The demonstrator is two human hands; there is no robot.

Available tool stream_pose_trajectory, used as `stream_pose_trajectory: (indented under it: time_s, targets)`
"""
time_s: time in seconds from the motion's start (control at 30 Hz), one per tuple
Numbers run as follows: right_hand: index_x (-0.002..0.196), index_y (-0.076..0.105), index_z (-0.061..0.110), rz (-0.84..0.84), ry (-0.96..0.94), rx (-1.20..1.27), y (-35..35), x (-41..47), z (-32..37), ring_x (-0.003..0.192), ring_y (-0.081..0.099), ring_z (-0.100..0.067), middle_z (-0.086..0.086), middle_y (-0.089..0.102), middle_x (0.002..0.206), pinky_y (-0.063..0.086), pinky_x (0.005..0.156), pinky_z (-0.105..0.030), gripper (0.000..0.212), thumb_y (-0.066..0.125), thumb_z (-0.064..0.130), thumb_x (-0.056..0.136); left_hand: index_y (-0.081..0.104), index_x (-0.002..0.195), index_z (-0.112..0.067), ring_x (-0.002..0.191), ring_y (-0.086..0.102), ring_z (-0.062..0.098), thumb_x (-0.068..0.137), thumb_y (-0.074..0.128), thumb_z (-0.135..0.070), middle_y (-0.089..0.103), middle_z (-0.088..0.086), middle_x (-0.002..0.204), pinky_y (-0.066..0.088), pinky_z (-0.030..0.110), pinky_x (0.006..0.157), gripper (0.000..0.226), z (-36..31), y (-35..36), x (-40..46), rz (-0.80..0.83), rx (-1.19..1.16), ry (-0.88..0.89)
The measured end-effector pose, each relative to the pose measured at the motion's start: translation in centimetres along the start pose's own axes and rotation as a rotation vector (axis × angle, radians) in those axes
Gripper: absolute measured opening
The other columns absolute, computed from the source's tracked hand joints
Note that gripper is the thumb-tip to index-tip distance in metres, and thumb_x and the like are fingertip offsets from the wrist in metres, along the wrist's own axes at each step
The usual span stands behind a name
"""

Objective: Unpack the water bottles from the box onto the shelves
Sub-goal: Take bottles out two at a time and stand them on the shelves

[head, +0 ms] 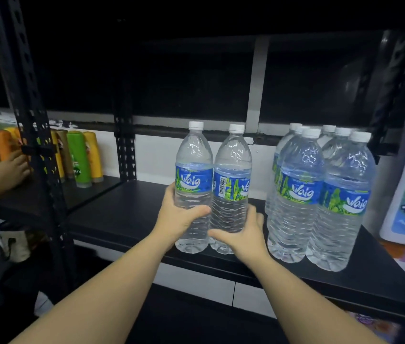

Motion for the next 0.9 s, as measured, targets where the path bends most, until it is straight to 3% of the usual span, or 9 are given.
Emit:
stream_pose_trajectory:
  time_s: [0.07,0.13,0.23,0.37,0.53,0.63,0.73,0.8,0.9]
  targets:
    - [0.134,0.051,0.035,-0.033,-0.008,-0.047,0.3,-0.4,-0.5,0.113,0.047,0.004,0.009,0.041,0.118,0.044,0.101,-0.028,0.096,0.099,0.048,0.052,0.036,0.131,-0.03,0.105,0.067,0.001,0.074,0.095,-0.022,0.063,-0.009,0.122,0.049,0.02,0.081,0.083,0.6,-0.2,-0.5,-0.029,0.001,-0.04]
    - [0.136,0.055,0.036,-0.048,-0.014,-0.047,0.3,-0.5,-0.6,0.112,0.053,-0.002,0.011,0.046,0.116,0.048,0.102,-0.032,0.093,0.097,0.048,0.053,0.035,0.128,-0.026,0.106,0.066,0.004,0.077,0.093,-0.029,0.062,-0.007,0.121,0.049,0.022,0.081,0.078,1.2,-0.1,-0.9,-0.05,0.015,-0.049]
    - [0.14,0.049,0.033,-0.088,0.011,0.011,-0.2,-0.5,-0.9,0.108,0.061,0.002,0.016,0.058,0.119,0.051,0.097,-0.03,0.096,0.097,0.038,0.057,0.036,0.128,-0.027,0.104,0.066,0.001,0.085,0.087,-0.03,0.064,-0.01,0.119,0.049,0.024,0.085,0.067,2.0,0.3,-1.3,-0.062,0.016,-0.038]
    - [0.12,0.043,0.023,-0.091,0.07,0.036,-0.4,-0.4,-1.5,0.108,0.064,-0.001,0.013,0.064,0.114,0.054,0.096,-0.034,0.072,0.092,0.022,0.067,0.031,0.136,-0.034,0.11,0.066,0.0,0.092,0.08,-0.035,0.064,-0.017,0.125,0.051,0.032,0.098,0.066,3.3,0.8,-1.7,0.014,0.036,-0.044]
    - [0.117,0.046,0.032,-0.054,0.041,0.001,-0.2,-0.3,-1.5,0.108,0.061,-0.005,0.016,0.052,0.119,0.051,0.094,-0.03,0.09,0.098,0.053,0.047,0.028,0.14,-0.05,0.129,0.053,0.005,0.06,0.086,-0.049,0.045,-0.01,0.141,0.045,0.037,0.11,0.1,4.3,0.1,-2.1,0.098,0.169,-0.043]
    - [0.118,0.048,0.038,-0.05,0.023,-0.01,0.0,-0.1,-1.7,0.11,0.062,-0.007,0.016,0.054,0.121,0.053,0.099,-0.037,0.083,0.093,0.054,0.05,0.035,0.139,-0.051,0.119,0.062,0.0,0.065,0.092,-0.042,0.056,-0.014,0.135,0.051,0.032,0.104,0.094,4.5,-0.5,-1.9,0.091,0.188,-0.04]
    - [0.124,0.049,0.037,-0.025,0.029,0.007,0.1,0.1,-1.7,0.107,0.063,0.004,0.019,0.062,0.121,0.055,0.1,-0.038,0.076,0.094,0.038,0.062,0.038,0.141,-0.04,0.104,0.067,-0.006,0.073,0.096,-0.036,0.066,-0.016,0.121,0.05,0.018,0.086,0.089,4.9,-1.5,-1.5,0.08,0.218,-0.042]
    - [0.126,0.047,0.032,0.004,0.035,0.023,0.2,0.3,-1.6,0.108,0.061,0.007,0.018,0.063,0.122,0.054,0.101,-0.036,0.075,0.093,0.03,0.067,0.044,0.137,-0.035,0.108,0.065,-0.002,0.072,0.096,-0.043,0.066,-0.015,0.123,0.052,0.022,0.089,0.084,5.4,-2.2,-1.1,0.065,0.234,-0.058]
    - [0.127,0.046,0.034,0.065,0.026,0.012,0.7,0.5,-1.7,0.115,0.063,0.002,0.017,0.065,0.125,0.055,0.101,-0.034,0.077,0.093,0.038,0.066,0.048,0.132,-0.036,0.112,0.067,0.002,0.071,0.095,-0.047,0.068,-0.014,0.127,0.055,0.032,0.097,0.078,6.1,-3.1,-0.5,0.053,0.257,-0.082]
Point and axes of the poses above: each hand's wrist, its own x-axis towards the middle knuckle, its own y-axis out of the palm, z = x × y, the point moved 5 cm from there along x, towards the middle knuckle
